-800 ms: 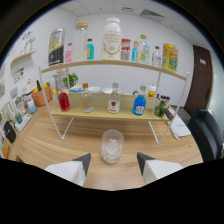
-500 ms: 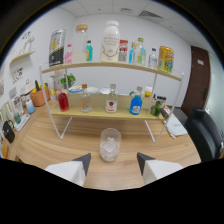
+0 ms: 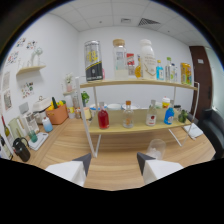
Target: Make me a cup of Vodka Sunrise.
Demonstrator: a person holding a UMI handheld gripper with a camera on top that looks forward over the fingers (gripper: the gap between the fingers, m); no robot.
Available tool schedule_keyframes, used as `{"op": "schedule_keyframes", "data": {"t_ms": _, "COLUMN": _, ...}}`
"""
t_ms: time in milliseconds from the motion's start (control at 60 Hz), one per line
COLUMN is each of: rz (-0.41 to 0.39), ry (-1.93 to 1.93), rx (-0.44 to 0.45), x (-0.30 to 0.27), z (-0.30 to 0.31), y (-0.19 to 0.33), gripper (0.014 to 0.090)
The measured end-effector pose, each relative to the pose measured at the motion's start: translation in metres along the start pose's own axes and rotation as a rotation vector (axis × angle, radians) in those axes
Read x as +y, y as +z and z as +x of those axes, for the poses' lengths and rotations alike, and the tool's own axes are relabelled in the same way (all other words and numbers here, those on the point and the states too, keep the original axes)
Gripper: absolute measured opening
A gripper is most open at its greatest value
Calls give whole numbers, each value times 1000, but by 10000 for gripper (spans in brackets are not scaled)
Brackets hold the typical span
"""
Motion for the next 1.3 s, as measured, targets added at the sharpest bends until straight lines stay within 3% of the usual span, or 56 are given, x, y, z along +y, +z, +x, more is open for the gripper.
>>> {"op": "schedule_keyframes", "data": {"t_ms": 133, "rz": 60, "ry": -14, "rx": 2, "x": -31, "z": -23, "y": 35, "gripper": 861}}
{"op": "schedule_keyframes", "data": {"t_ms": 317, "rz": 84, "ry": -17, "rx": 19, "x": -54, "z": -34, "y": 88, "gripper": 857}}
{"op": "schedule_keyframes", "data": {"t_ms": 650, "rz": 59, "ry": -9, "rx": 26, "x": -61, "z": -27, "y": 154, "gripper": 834}}
{"op": "schedule_keyframes", "data": {"t_ms": 817, "rz": 37, "ry": -33, "rx": 2, "x": -59, "z": -29, "y": 175, "gripper": 735}}
{"op": "schedule_keyframes", "data": {"t_ms": 967, "rz": 56, "ry": -66, "rx": -8, "x": -62, "z": -31, "y": 186, "gripper": 543}}
{"op": "schedule_keyframes", "data": {"t_ms": 983, "rz": 56, "ry": -67, "rx": -11, "x": -61, "z": -32, "y": 186, "gripper": 474}}
{"op": "schedule_keyframes", "data": {"t_ms": 1000, "rz": 56, "ry": -67, "rx": -14, "x": -61, "z": -32, "y": 187, "gripper": 503}}
{"op": "schedule_keyframes", "data": {"t_ms": 1100, "rz": 74, "ry": -65, "rx": -26, "x": -65, "z": -35, "y": 190, "gripper": 368}}
{"op": "schedule_keyframes", "data": {"t_ms": 1300, "rz": 78, "ry": -62, "rx": -30, "x": -65, "z": -38, "y": 190, "gripper": 353}}
